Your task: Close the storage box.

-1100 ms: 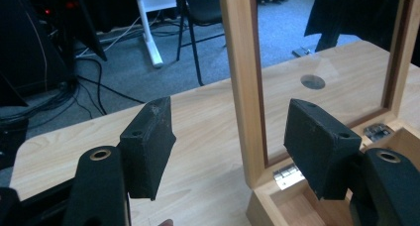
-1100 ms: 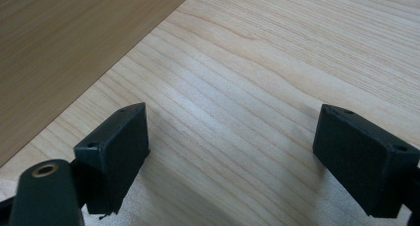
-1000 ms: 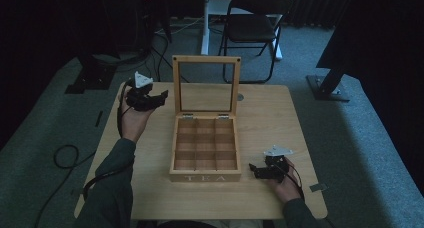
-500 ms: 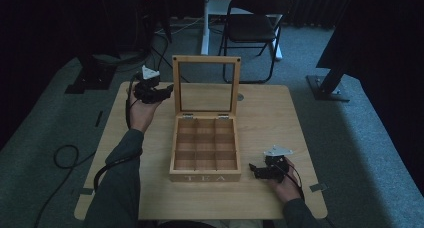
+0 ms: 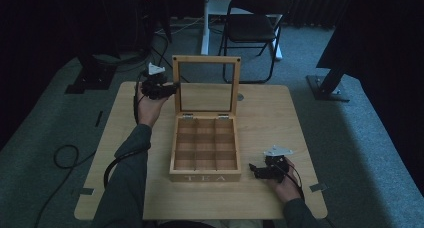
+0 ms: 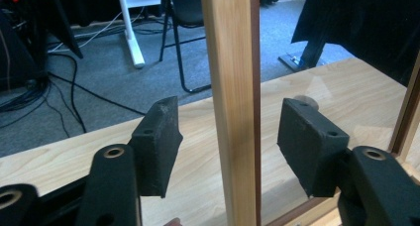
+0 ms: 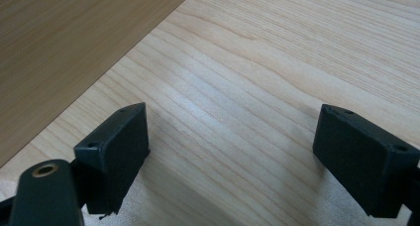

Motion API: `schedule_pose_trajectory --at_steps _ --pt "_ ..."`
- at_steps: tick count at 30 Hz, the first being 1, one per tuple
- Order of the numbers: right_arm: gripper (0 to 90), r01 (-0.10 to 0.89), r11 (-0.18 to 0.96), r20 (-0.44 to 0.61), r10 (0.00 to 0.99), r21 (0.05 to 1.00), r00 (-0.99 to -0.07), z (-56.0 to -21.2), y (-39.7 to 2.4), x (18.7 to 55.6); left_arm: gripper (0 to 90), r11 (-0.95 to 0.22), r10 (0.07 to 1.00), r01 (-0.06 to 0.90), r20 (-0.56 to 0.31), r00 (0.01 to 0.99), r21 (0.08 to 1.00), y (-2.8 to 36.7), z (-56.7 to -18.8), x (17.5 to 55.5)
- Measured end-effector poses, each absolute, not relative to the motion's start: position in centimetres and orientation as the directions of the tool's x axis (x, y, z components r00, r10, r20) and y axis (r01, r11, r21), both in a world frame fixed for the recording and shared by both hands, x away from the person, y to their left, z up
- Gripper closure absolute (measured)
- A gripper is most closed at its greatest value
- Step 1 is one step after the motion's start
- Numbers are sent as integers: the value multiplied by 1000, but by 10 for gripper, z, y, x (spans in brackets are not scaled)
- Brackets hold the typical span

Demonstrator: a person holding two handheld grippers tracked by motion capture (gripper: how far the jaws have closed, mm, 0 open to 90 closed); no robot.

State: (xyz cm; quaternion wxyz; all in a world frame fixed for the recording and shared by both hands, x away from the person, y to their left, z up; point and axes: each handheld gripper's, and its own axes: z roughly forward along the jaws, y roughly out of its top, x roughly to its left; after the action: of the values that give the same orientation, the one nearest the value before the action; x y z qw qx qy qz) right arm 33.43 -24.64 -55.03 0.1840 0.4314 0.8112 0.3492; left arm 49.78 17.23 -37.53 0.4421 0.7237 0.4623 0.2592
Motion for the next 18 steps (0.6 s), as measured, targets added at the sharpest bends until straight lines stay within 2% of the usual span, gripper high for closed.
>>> schedule_pose_trajectory --at_steps 12,18 --pt "137 571 384 3 828 725 -560 -550 -246 334 411 -178 894 461 -52 444 869 167 -380 513" --pt "137 571 384 3 828 726 -561 -550 -246 334 438 -191 873 450 -59 485 873 164 -373 519"
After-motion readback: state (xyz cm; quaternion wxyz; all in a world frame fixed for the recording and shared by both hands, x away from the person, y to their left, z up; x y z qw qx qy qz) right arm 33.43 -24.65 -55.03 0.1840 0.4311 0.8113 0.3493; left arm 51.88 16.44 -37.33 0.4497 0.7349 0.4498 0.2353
